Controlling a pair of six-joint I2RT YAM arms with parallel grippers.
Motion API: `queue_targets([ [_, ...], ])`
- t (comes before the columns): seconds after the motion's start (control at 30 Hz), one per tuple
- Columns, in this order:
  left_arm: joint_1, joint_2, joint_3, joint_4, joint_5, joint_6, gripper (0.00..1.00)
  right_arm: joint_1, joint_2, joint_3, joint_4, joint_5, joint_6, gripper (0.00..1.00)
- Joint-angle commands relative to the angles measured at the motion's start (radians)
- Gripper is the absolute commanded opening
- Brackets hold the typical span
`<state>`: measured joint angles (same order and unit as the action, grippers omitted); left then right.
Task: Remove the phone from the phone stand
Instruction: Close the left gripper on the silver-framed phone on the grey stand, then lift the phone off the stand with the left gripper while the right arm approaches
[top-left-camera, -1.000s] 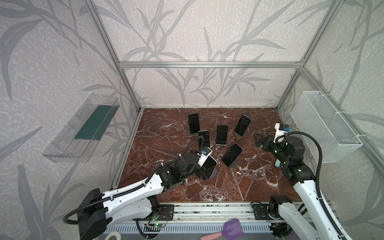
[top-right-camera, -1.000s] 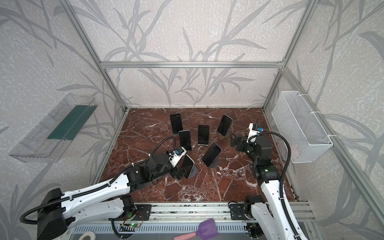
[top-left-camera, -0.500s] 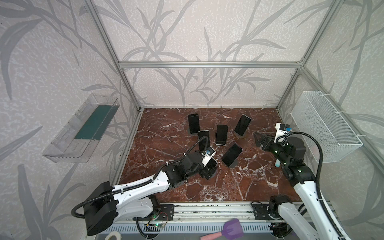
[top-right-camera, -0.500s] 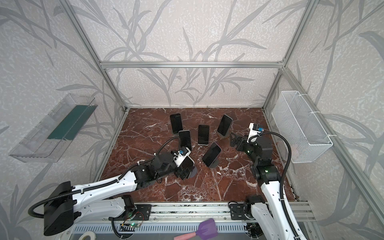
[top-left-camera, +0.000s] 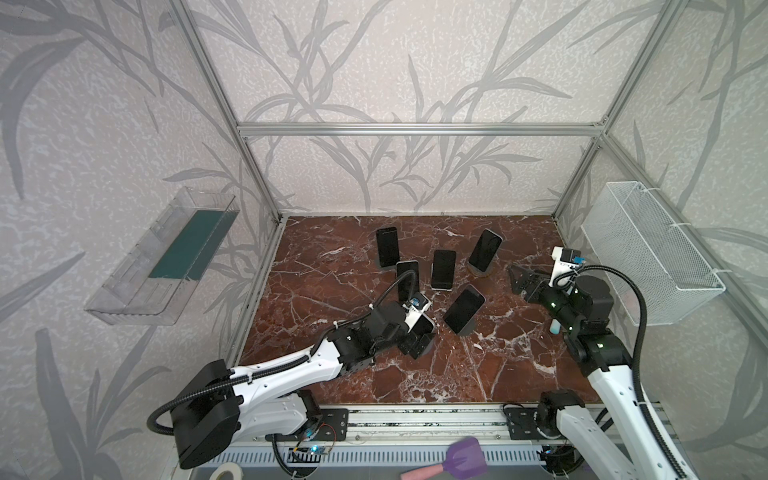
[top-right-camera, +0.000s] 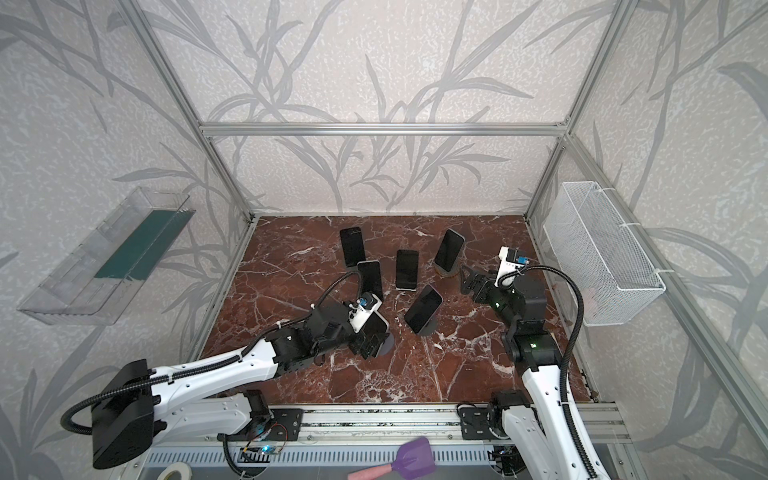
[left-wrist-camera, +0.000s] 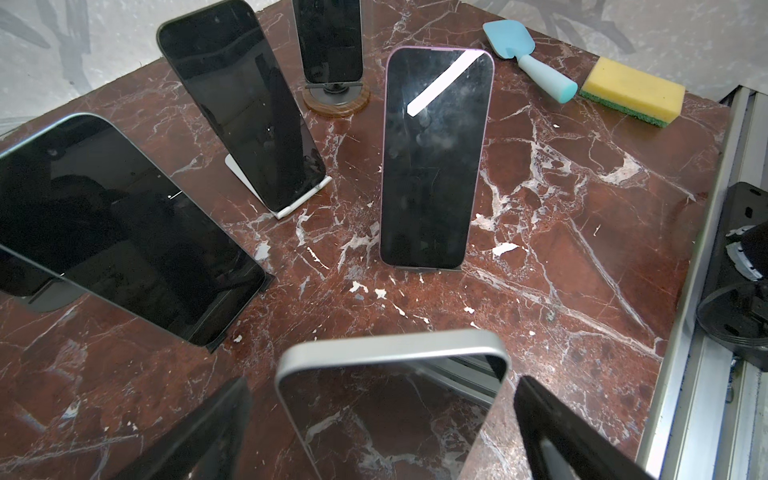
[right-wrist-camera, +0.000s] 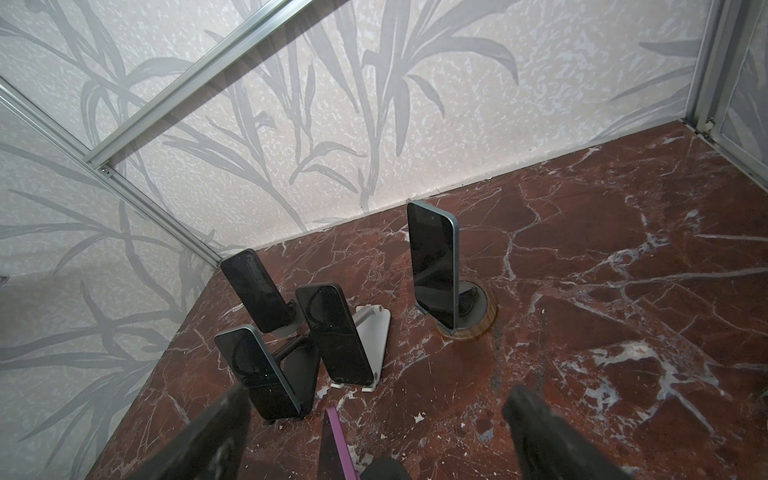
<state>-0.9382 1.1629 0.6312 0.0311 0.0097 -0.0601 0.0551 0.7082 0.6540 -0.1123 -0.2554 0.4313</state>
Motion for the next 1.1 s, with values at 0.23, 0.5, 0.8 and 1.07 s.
queue_targets([
  [0.23,0.050,0.016,0.027,0.000,0.086,-0.036,0.99,0.003,-0.015,-0.010,0.029,-0.012,0.008,0.95],
  [0.5,0.078,0.050,0.036,0.017,0.166,-0.049,0.99,0.003,-0.015,-0.017,0.033,-0.012,0.011,0.95],
  [0.8,0.080,0.075,0.033,0.041,0.168,-0.048,0.96,0.002,-0.021,-0.020,0.035,-0.010,0.011,0.95],
  [1.07,0.079,0.075,0.030,0.046,0.169,-0.038,0.86,0.002,-0.026,-0.019,0.034,-0.003,0.009,0.95],
])
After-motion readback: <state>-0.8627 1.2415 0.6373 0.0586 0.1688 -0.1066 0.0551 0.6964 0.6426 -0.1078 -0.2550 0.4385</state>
